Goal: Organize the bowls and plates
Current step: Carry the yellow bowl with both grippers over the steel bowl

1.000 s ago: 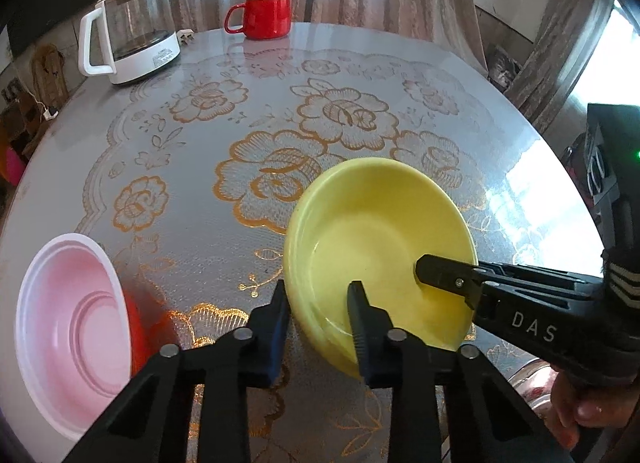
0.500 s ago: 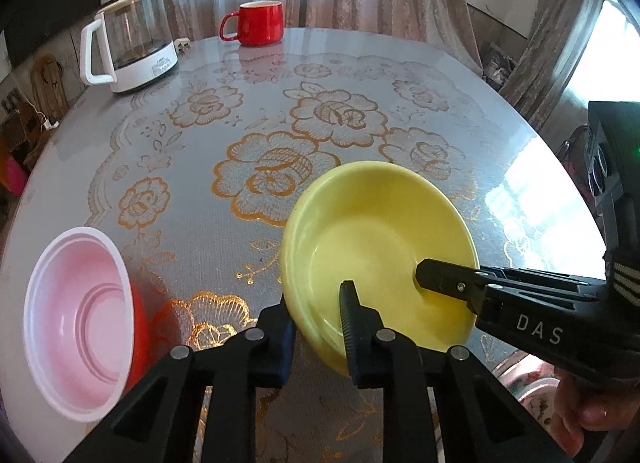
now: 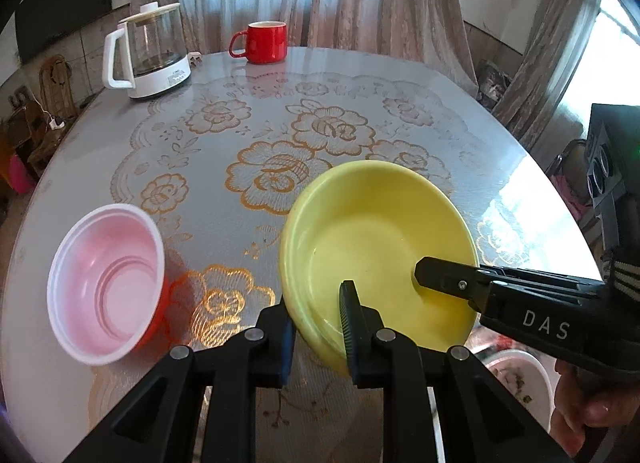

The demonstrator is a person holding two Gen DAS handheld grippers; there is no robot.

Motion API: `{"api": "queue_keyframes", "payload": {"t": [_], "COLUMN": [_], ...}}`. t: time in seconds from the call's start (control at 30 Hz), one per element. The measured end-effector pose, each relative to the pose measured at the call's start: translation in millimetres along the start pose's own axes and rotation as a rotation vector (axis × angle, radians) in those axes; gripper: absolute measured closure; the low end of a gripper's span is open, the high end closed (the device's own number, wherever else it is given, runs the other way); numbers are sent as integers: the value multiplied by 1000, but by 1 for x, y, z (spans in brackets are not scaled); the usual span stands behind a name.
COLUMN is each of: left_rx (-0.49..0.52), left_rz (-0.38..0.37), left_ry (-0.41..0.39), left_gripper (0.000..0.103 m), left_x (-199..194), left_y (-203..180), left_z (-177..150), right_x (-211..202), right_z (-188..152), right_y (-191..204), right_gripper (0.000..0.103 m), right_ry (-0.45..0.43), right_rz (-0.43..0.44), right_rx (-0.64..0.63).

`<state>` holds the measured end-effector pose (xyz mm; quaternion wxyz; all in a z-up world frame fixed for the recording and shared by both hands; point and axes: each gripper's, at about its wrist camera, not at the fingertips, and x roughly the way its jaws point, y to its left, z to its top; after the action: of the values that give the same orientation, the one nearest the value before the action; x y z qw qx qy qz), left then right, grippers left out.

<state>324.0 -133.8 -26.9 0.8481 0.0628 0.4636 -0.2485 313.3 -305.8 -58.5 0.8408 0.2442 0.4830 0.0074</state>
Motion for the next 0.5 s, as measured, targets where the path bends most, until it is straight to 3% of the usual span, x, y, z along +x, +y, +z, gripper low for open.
{"api": "queue_keyframes", "payload": {"t": [0.5], "left_rx": [-49], "left_rz": [-24], "left_ry": [-124], "left_gripper": [82], "left_x": [-65], "left_y": [3], "left_z": [-38], "right_x": [-53], "right_z": [-40], "right_y": [36], "right_gripper": [91], "right_ry": [-95], "right_rz": [41], "right_rx": [-84]}}
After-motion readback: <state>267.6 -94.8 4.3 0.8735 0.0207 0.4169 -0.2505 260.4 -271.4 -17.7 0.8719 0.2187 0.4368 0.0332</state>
